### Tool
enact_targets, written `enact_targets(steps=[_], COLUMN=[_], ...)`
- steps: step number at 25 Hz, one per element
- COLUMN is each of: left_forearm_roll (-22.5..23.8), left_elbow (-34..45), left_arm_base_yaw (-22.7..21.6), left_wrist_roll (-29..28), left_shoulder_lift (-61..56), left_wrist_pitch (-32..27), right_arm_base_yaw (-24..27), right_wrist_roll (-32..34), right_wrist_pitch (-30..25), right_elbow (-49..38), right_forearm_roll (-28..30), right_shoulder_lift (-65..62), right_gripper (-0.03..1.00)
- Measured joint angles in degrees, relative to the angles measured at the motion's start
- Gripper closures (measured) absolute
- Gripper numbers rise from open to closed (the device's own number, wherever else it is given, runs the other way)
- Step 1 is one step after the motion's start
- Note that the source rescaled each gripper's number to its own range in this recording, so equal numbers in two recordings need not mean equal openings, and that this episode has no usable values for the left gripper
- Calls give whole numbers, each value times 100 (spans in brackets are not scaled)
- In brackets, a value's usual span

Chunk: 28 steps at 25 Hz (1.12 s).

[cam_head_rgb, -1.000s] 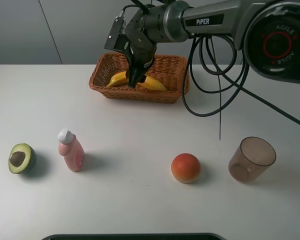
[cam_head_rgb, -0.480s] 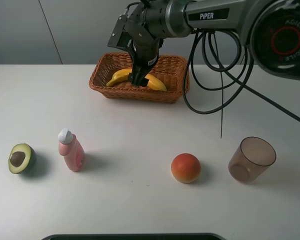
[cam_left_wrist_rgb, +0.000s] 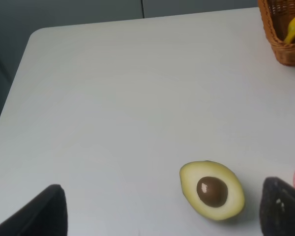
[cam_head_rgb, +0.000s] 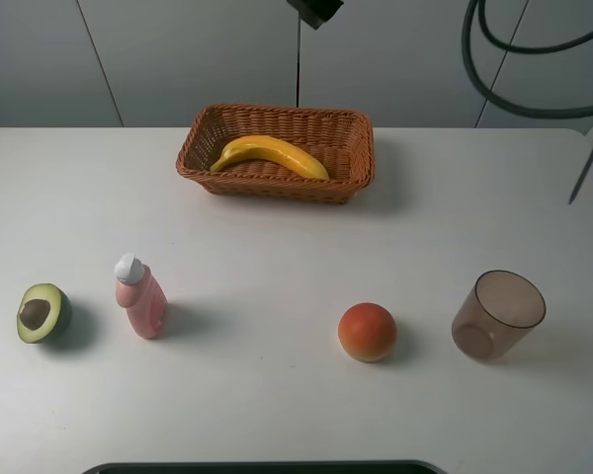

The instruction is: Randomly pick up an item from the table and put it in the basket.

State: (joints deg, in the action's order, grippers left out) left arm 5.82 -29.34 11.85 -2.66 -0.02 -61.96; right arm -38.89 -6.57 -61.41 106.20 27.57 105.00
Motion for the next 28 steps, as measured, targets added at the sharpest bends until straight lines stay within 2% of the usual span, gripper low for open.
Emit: enact_targets(steps=[4,7,10,17,22,24,28], left_forearm_roll=[0,0,0,0,0,0,0], left_elbow=[0,0,0,0,0,0,0], left_arm_base_yaw=[0,0,0,0,0,0,0], left_wrist_roll=[0,0,0,0,0,0,0], left_shoulder_lift=[0,0,0,0,0,0,0], left_wrist_pitch=[0,0,0,0,0,0,0], right_arm_base_yaw=[0,0,0,0,0,0,0], right_wrist_roll=[18,113,391,1600,1954,1965,1976], right_wrist_pitch=[-676,-792,-803,-824,-849,-874,-886], right_elbow=[1,-52,-400,-2121,-3703,-4294,-5422], right_forearm_roll=[-243,-267,-32,276,285,113,-608], right_shoulder_lift=[-1024,-1759,-2556,-4896,-6739,-7375,-8357], right_gripper=[-3,-3,-3,-3,-3,-3,-3])
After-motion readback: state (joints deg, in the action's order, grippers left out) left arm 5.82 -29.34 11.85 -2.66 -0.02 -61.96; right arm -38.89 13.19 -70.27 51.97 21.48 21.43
